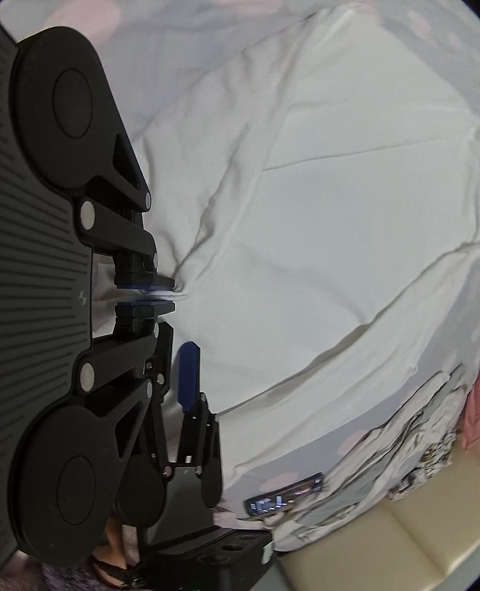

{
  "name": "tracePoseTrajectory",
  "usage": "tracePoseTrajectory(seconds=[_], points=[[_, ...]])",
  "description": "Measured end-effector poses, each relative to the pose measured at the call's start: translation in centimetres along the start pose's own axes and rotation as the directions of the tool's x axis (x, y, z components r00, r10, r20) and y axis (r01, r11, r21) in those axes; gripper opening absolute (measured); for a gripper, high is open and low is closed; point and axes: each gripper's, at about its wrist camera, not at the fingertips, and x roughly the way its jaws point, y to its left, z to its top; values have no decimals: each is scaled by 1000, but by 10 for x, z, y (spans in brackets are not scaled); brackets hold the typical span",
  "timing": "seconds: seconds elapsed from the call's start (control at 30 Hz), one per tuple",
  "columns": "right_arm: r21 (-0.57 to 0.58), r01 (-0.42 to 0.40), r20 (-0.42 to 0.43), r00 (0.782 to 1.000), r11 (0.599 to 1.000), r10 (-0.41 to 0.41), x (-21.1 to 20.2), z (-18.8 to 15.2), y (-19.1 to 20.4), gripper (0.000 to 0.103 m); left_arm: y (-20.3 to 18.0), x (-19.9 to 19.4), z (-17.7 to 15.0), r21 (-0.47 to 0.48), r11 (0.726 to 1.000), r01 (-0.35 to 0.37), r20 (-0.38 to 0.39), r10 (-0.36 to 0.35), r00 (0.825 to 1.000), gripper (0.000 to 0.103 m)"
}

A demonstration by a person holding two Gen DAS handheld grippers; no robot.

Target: Fold clothes

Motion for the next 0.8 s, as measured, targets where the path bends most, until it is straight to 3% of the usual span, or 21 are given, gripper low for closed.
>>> tracePoseTrajectory(seconds=[0.13, 0.3, 0.47, 0.5, 0.63, 0.8], points=[[-12, -5, 3, 1000, 1000, 5, 2, 1, 1, 38, 7, 7, 1, -36, 999, 32, 3, -32, 999, 5], [9, -14, 18, 1000, 1000, 13, 0, 2, -1, 39, 10, -1, -3, -54, 991, 121, 19, -120, 993, 25], [11, 29, 53, 998, 1000, -30, -7, 3, -3, 42, 0, -8, -13, -29, 985, 171, 21, -171, 985, 34], [16, 32, 58, 998, 999, -33, -9, 3, -5, 42, -3, -10, -16, -20, 984, 176, 23, -175, 984, 39], [37, 30, 75, 997, 999, -32, -14, 6, -7, 43, -15, -19, -32, 17, 983, 182, 25, -183, 983, 41], [32, -10, 95, 995, 999, 7, -22, 8, 0, 44, -22, -28, -56, 43, 992, 116, 28, -118, 993, 42]])
